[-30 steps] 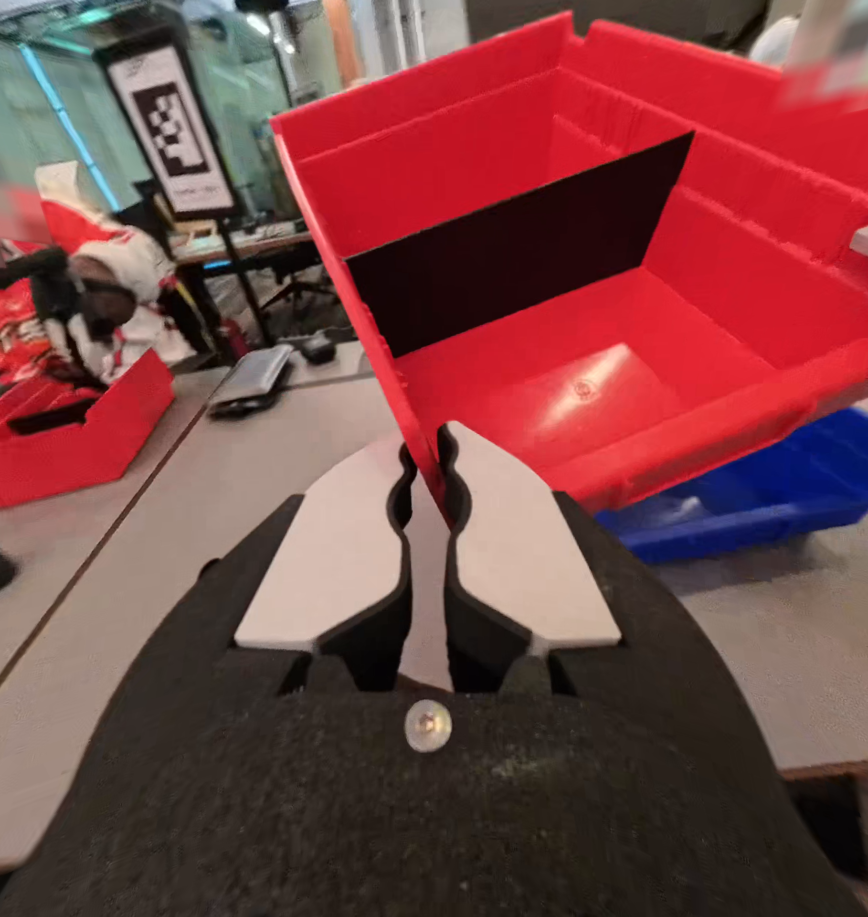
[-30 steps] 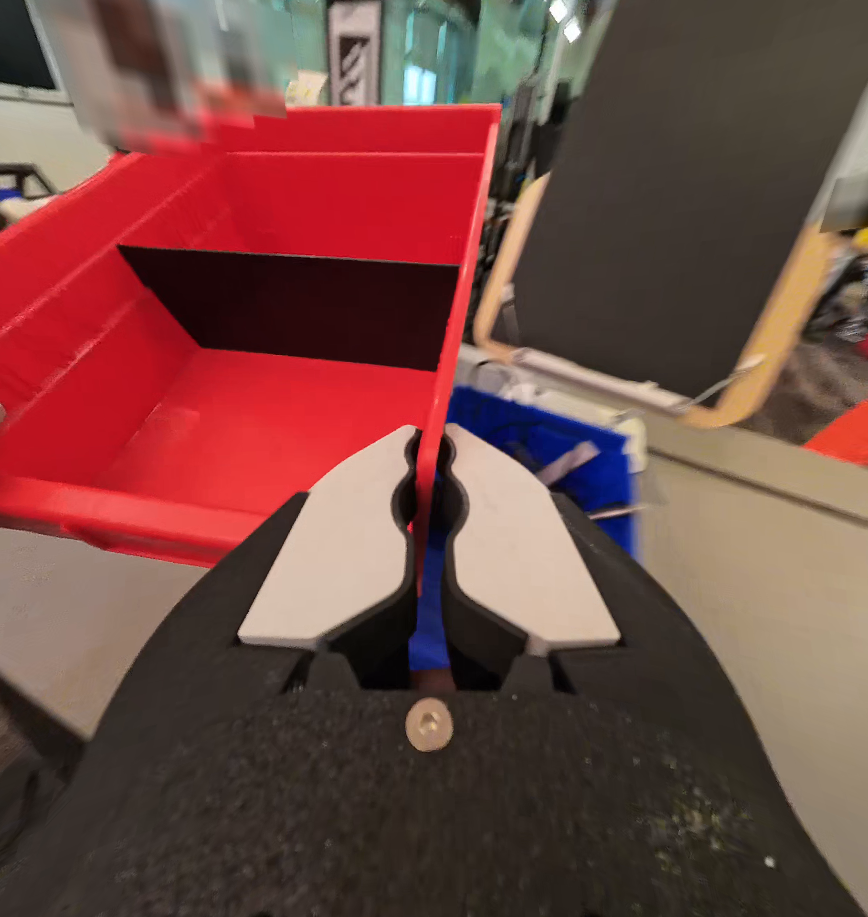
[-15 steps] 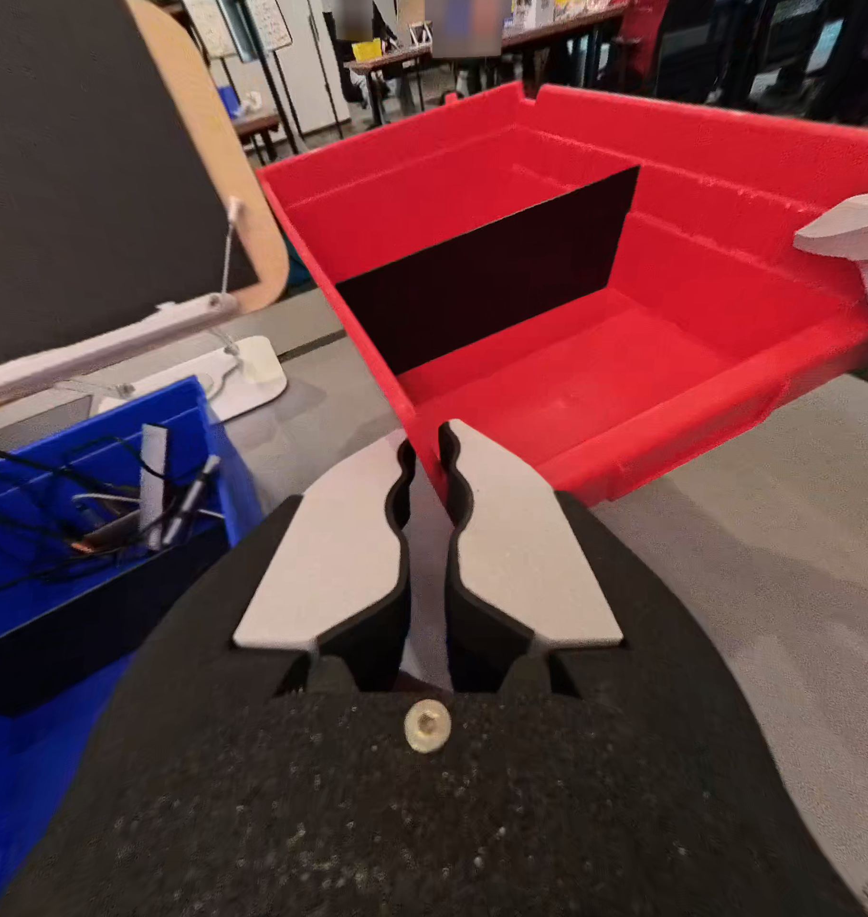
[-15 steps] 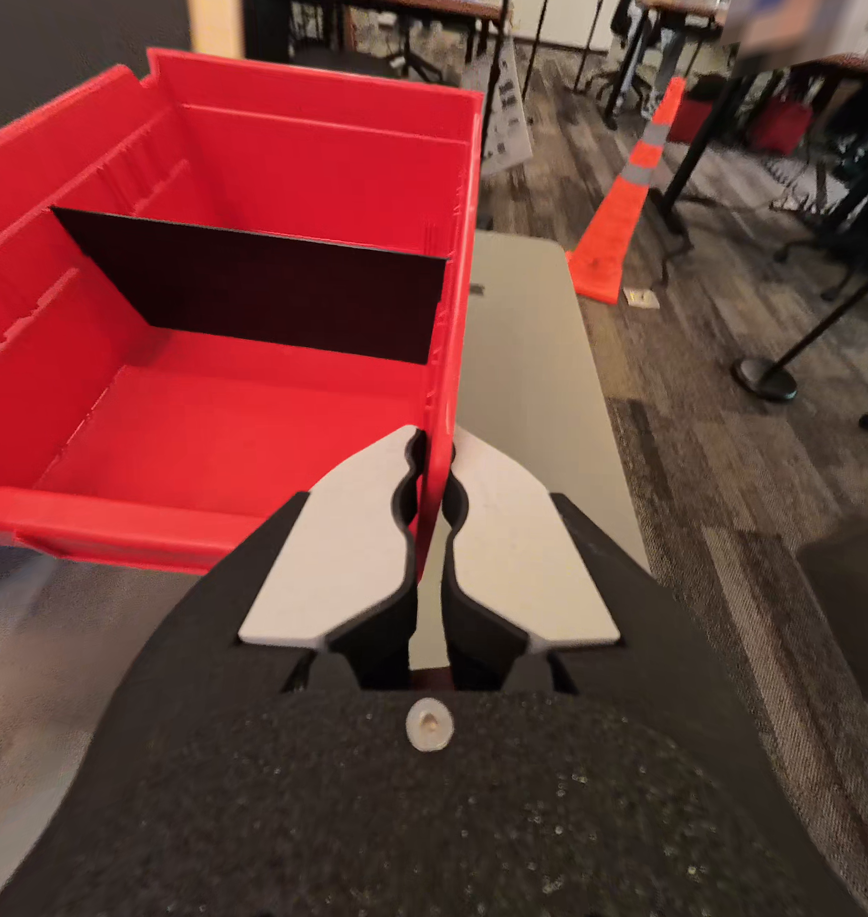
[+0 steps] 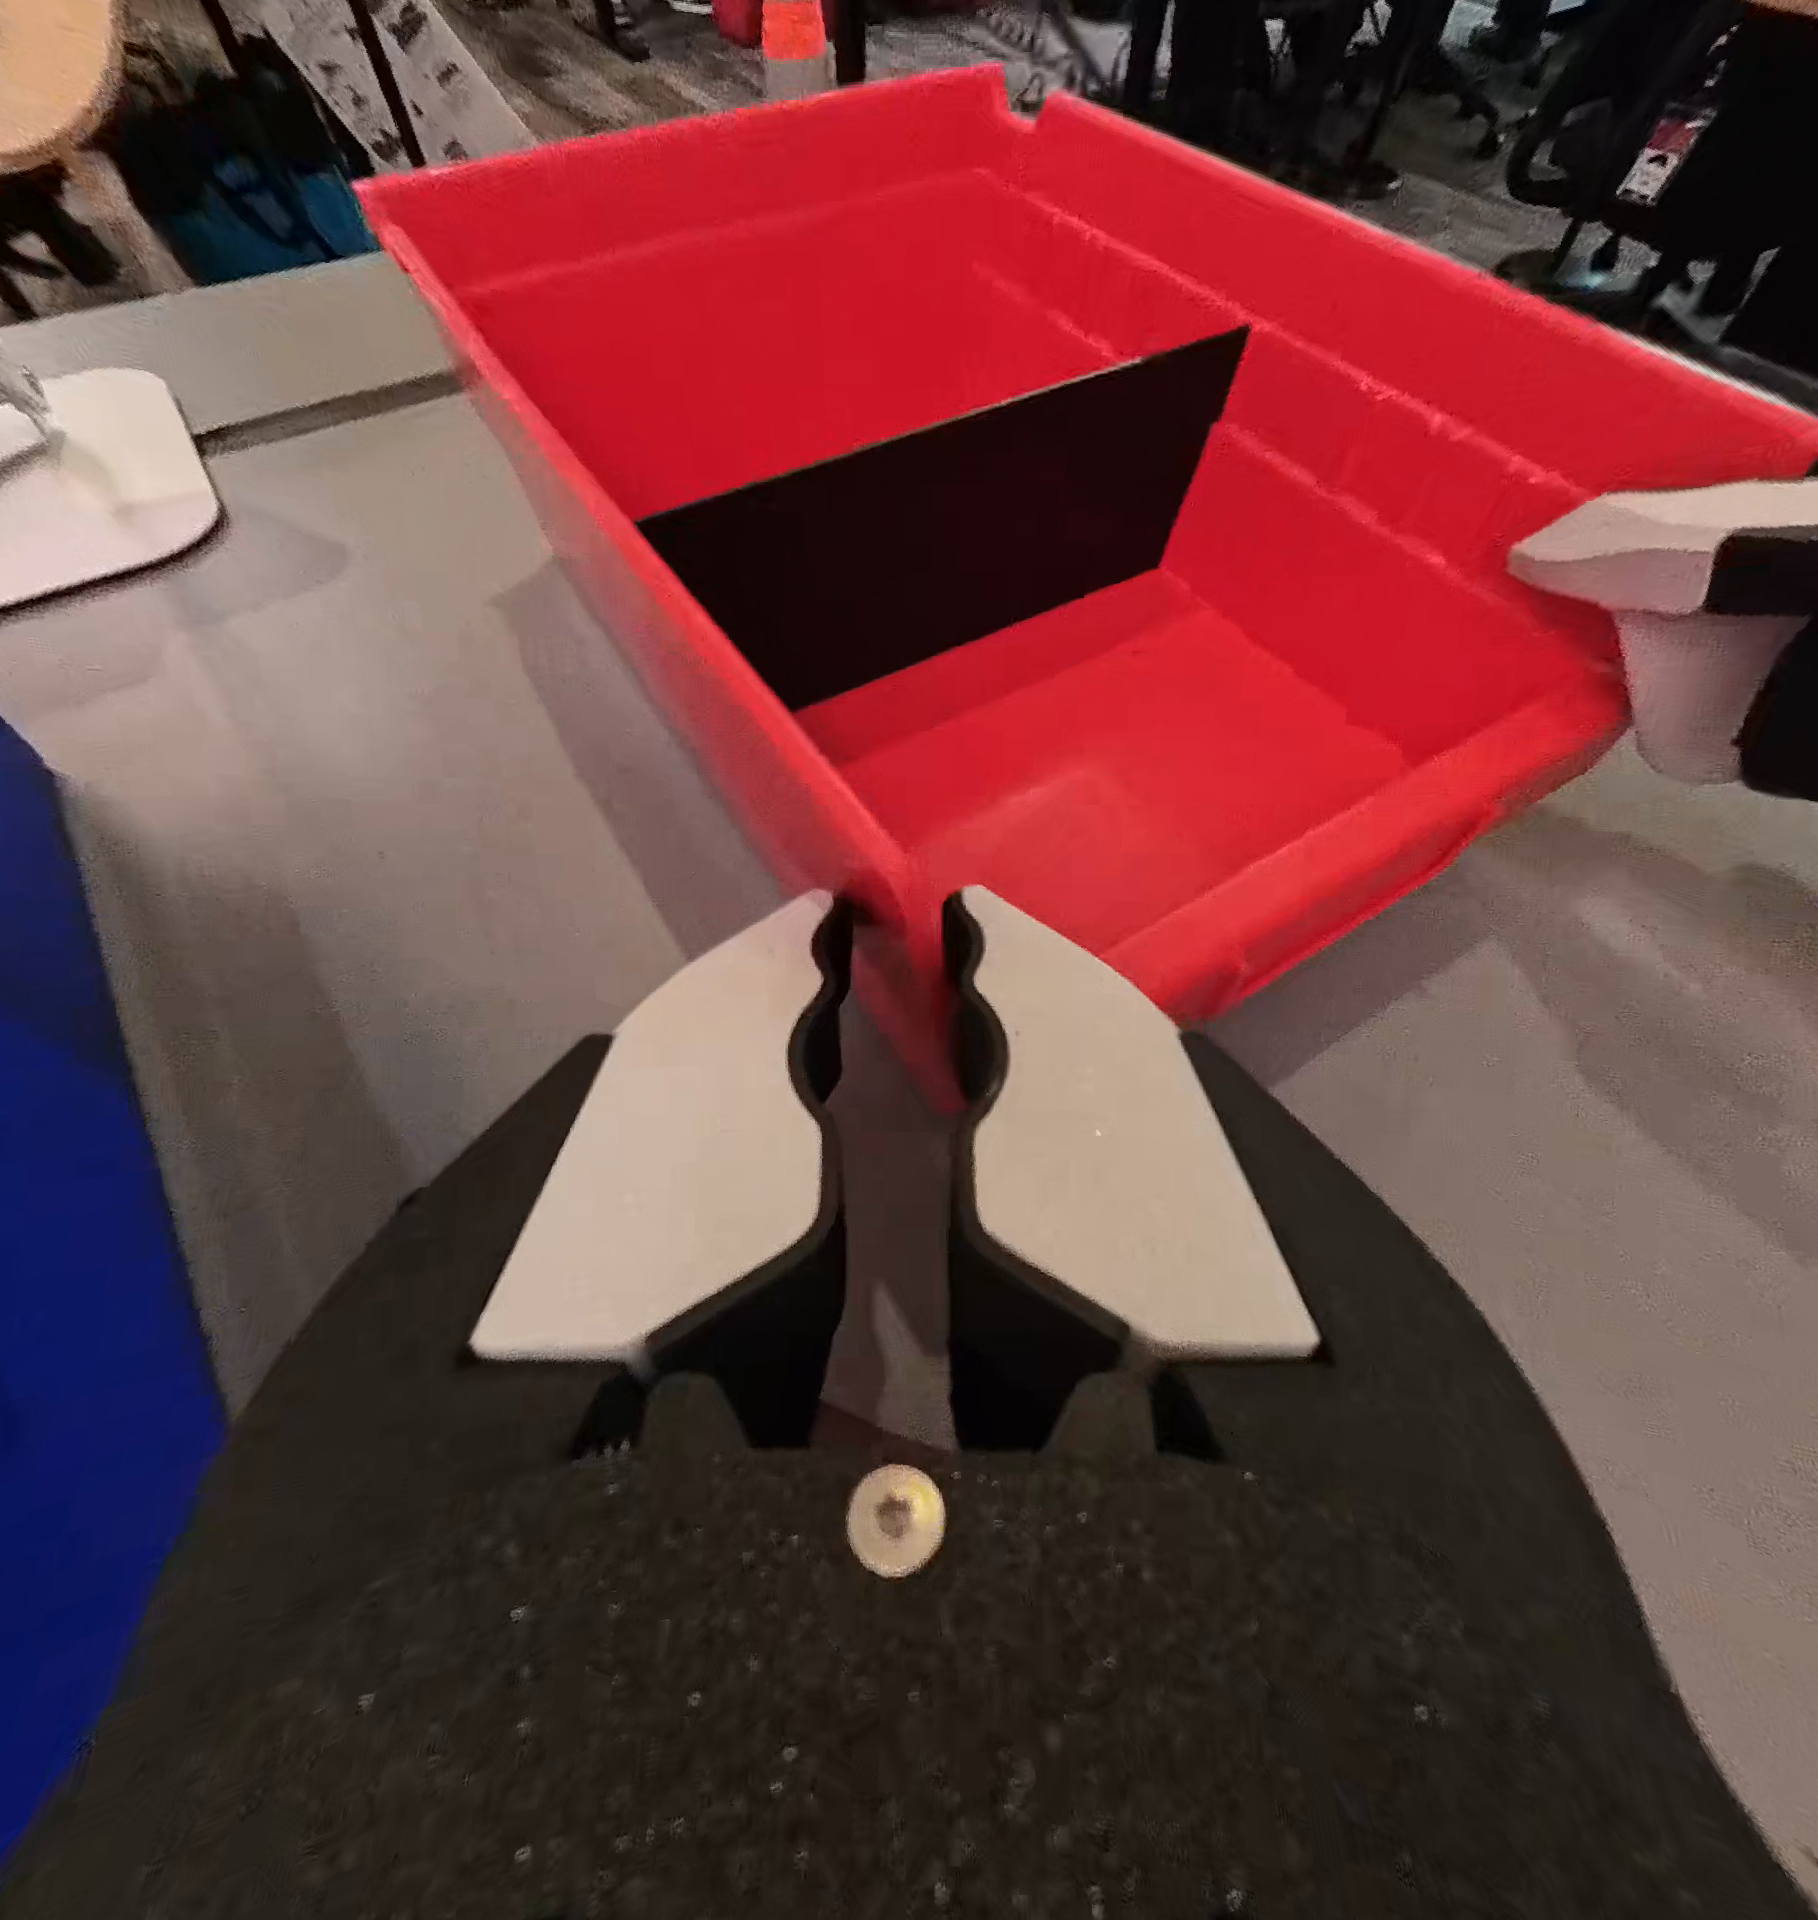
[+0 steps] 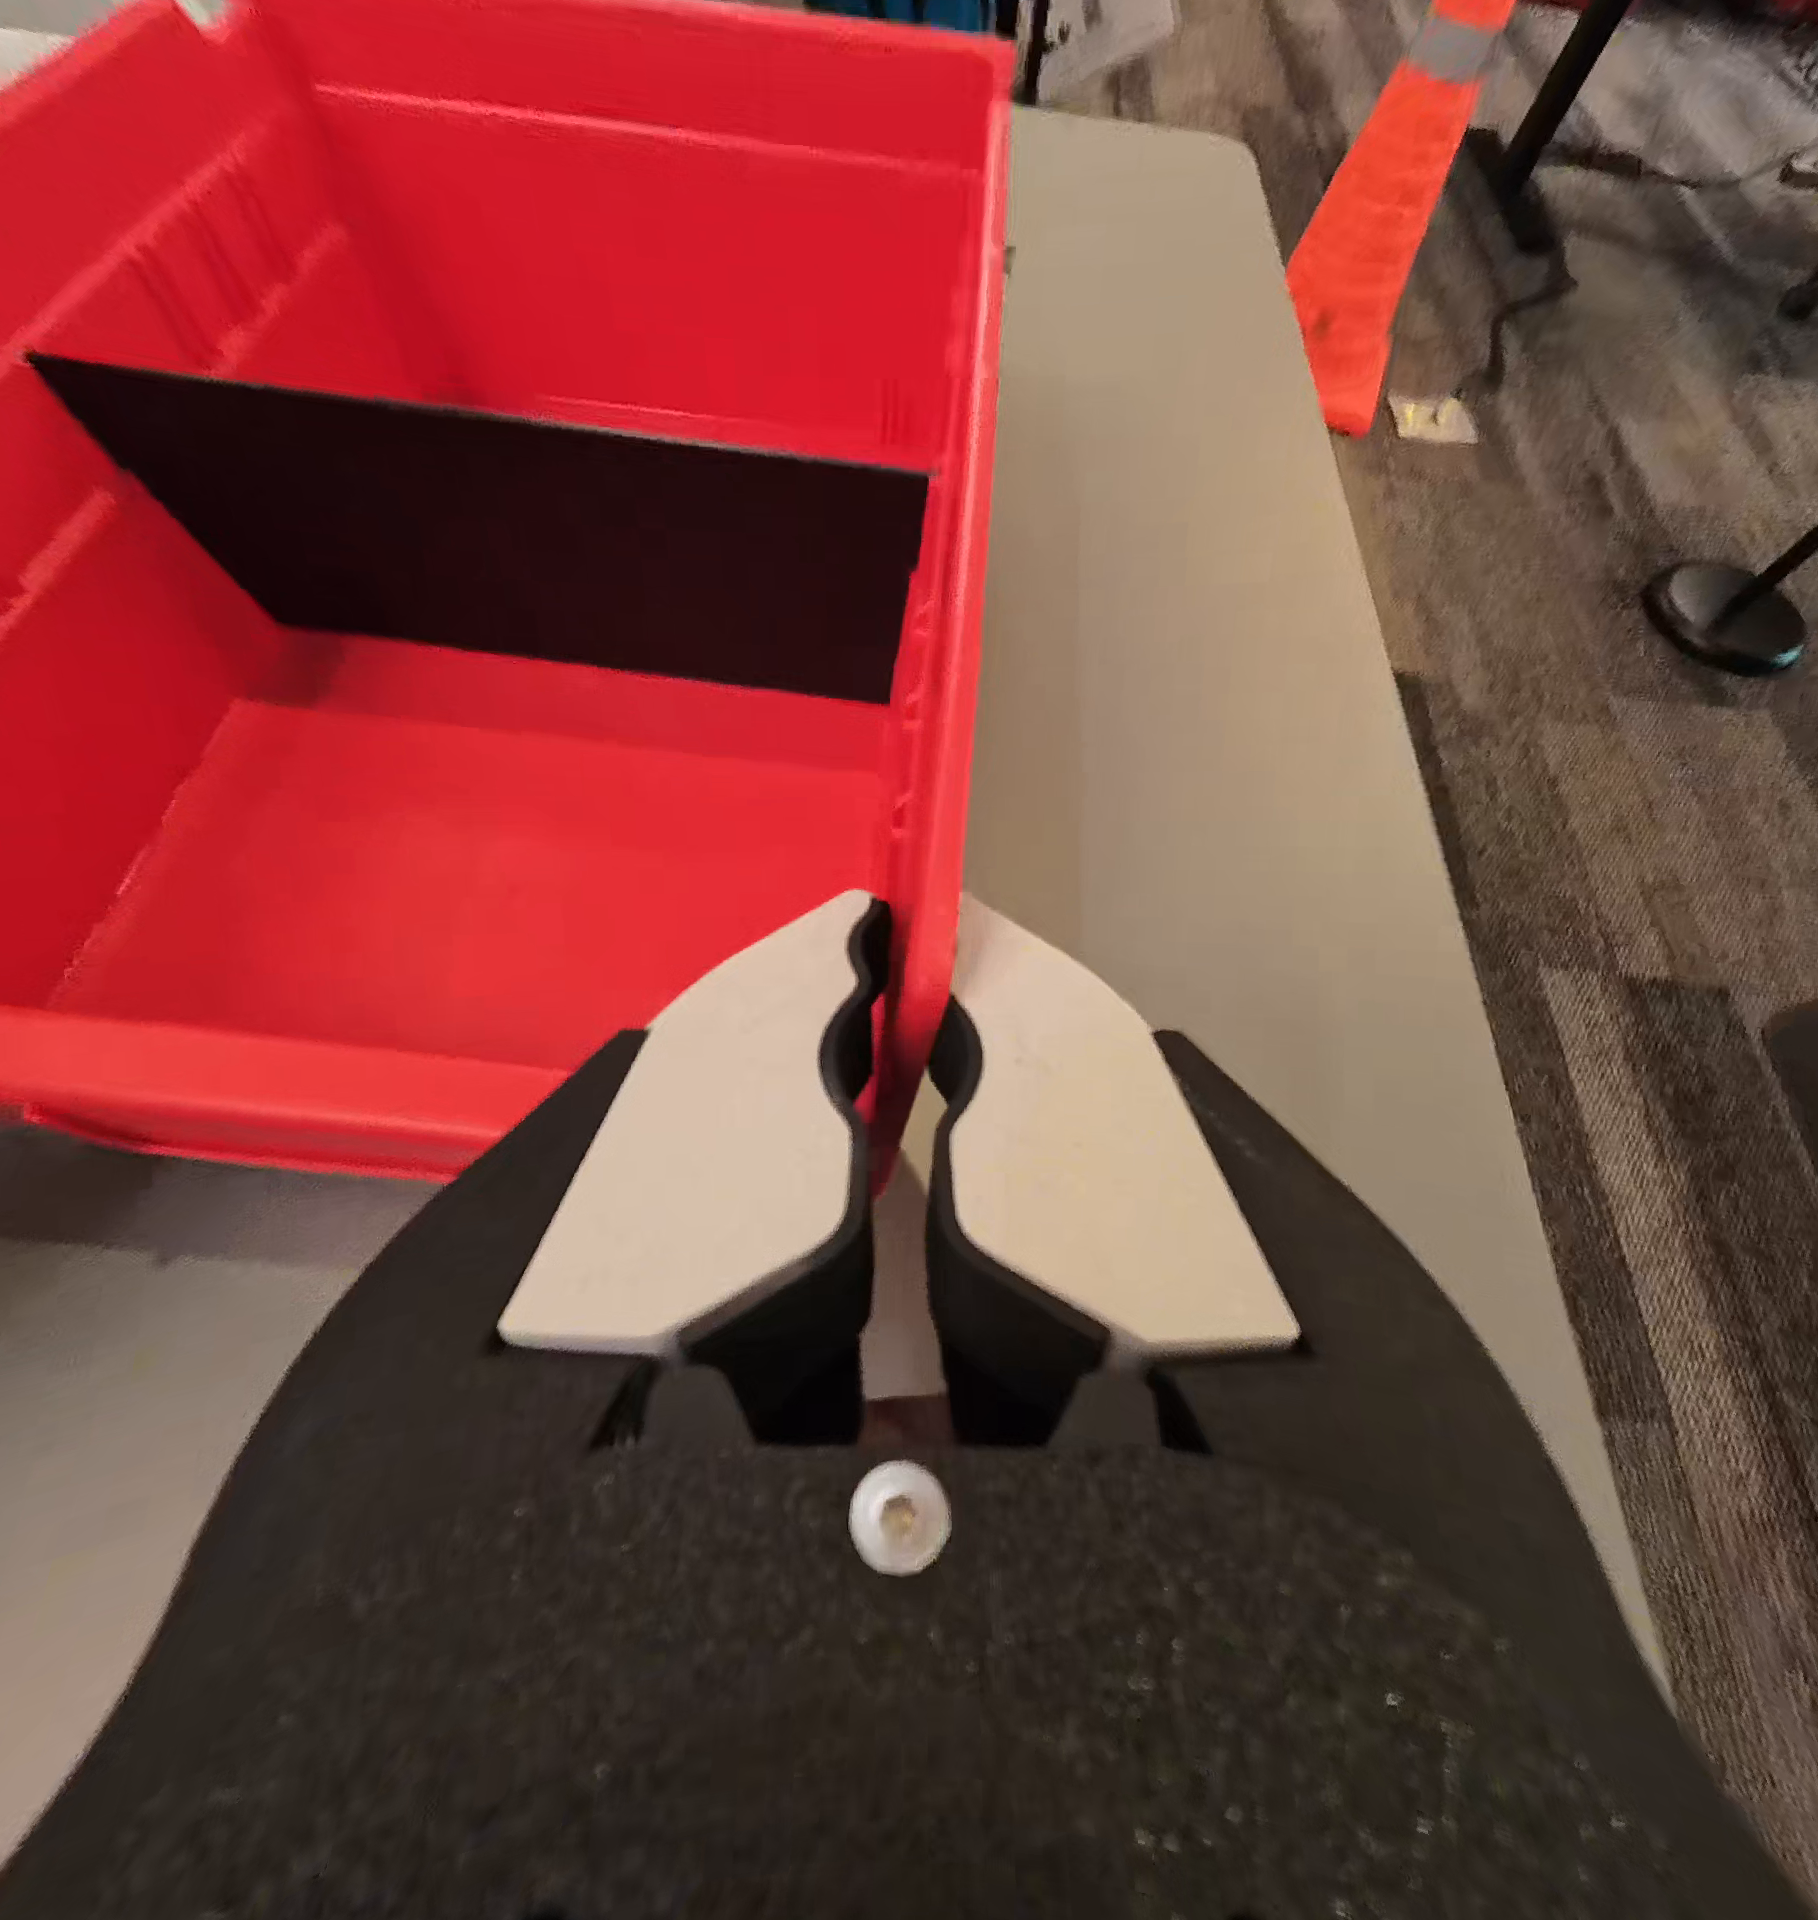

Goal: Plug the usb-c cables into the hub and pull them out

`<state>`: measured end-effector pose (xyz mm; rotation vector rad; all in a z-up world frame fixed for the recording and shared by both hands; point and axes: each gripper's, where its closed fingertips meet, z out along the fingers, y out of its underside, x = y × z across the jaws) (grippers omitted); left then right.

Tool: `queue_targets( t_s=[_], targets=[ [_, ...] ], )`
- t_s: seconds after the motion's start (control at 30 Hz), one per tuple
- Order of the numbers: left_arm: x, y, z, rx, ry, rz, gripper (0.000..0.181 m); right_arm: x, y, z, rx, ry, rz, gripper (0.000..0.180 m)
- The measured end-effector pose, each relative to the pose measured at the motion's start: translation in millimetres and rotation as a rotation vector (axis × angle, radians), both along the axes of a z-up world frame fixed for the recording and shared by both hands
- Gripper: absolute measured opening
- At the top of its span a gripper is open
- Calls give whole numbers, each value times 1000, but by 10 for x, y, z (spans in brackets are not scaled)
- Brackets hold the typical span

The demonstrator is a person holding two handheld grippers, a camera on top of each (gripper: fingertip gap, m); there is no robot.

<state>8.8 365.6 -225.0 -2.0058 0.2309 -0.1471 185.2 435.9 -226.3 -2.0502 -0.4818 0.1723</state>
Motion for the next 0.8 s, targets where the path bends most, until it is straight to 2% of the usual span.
queue_targets(
  t_s=[0.07, 0.13, 0.17, 0.27, 0.37, 0.47, 0.53, 0.6, 0.67, 0.73, 0.77, 0.8],
  targets=[
    [100, -50, 38, -8, -31, -75, 21, 62, 39, -11, 4, -14, -48, 9],
    [297, -166, 97, -25, -82, -238, 36, 153, 63, -4, -10, -50, -85, 25],
    [318, -250, 151, -28, -98, -298, 36, 196, 56, 44, -5, -60, -94, 31],
    [122, -575, 452, 33, -134, -412, 42, 281, 10, 386, 69, -75, -115, 42],
    [-529, -889, 782, 151, -69, -346, 44, 115, -98, 901, 180, -71, -93, 43],
    [-1532, -1134, 980, 261, 3, -83, 42, -485, -336, 1315, 269, -5, 52, 45],
    [-2218, -1301, 890, 260, 41, 117, 45, -1084, -571, 1403, 270, 61, 201, 45],
    [-2774, -1466, 661, 216, 87, 282, 56, -1782, -879, 1296, 208, 140, 387, 51],
    [-2987, -1533, 486, 175, 92, 308, 62, -2419, -1202, 1009, 93, 207, 546, 61],
    [-3048, -1461, 321, 102, 104, 278, 67, -2817, -1334, 631, 3, 198, 557, 66],
    [-3074, -1420, 230, 68, 106, 266, 64, -2932, -1343, 444, -24, 179, 525, 67],
    [-3070, -1381, 136, 32, 95, 241, 54, -3010, -1330, 282, -38, 164, 480, 66]
  ],
)
